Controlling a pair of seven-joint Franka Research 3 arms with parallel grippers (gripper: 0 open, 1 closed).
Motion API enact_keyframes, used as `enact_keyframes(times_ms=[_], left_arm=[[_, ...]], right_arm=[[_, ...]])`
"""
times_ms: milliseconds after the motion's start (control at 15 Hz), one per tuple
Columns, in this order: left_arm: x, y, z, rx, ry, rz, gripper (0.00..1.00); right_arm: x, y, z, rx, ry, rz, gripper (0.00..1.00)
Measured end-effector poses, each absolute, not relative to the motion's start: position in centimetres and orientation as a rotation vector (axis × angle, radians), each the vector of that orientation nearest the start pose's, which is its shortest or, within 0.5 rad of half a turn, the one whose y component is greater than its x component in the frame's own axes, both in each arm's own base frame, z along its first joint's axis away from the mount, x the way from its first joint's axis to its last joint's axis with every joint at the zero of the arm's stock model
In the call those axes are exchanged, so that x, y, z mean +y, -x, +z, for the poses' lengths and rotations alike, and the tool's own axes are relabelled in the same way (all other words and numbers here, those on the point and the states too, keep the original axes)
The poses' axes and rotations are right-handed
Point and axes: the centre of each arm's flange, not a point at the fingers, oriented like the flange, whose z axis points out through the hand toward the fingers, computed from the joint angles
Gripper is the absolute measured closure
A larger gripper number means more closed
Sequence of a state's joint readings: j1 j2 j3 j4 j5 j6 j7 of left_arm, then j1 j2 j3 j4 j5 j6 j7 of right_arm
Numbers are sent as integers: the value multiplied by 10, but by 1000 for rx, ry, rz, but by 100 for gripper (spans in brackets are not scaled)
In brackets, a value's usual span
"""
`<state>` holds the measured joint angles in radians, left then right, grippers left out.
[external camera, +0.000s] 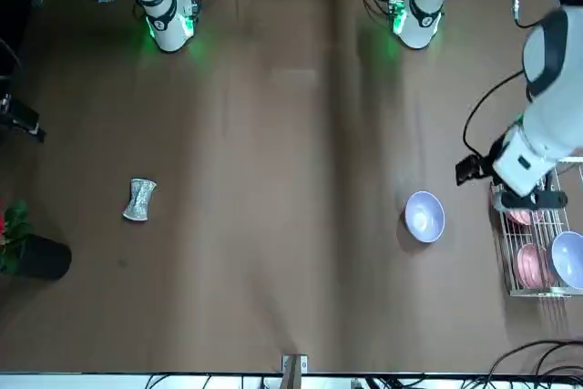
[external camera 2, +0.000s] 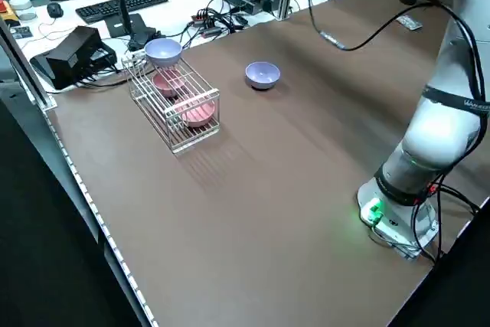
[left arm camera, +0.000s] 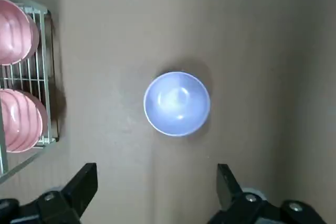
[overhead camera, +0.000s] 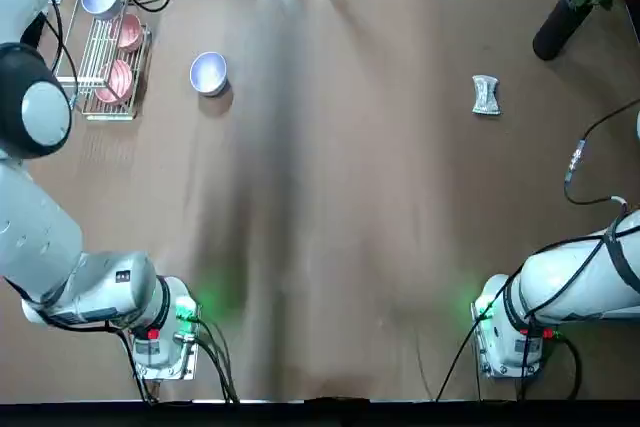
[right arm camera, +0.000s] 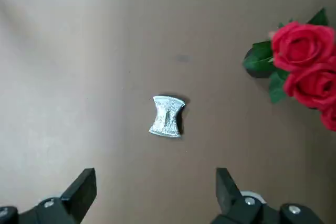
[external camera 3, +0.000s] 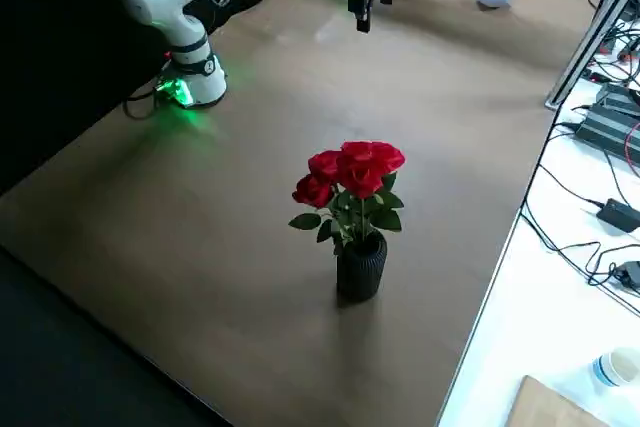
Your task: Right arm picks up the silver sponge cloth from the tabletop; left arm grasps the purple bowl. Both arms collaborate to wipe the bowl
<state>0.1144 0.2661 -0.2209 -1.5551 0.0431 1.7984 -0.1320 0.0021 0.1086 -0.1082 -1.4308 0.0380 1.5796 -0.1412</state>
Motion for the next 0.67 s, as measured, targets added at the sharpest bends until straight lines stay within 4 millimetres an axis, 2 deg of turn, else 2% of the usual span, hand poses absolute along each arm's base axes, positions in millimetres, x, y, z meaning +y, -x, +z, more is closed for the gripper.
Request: enact_keyframes(times_ms=[200, 467, 667], left_arm=[[-31, -658, 444, -69, 3171, 65, 0], [-33, -674, 354, -65, 3190, 183, 0], [-32, -678, 297, -33, 3189, 244, 2]], right_arm=[[-48, -606, 582, -74, 3113, 58, 0], [-44, -636, 501, -84, 3106, 231, 0], [-46, -648, 452, -76, 3096, 339, 0]])
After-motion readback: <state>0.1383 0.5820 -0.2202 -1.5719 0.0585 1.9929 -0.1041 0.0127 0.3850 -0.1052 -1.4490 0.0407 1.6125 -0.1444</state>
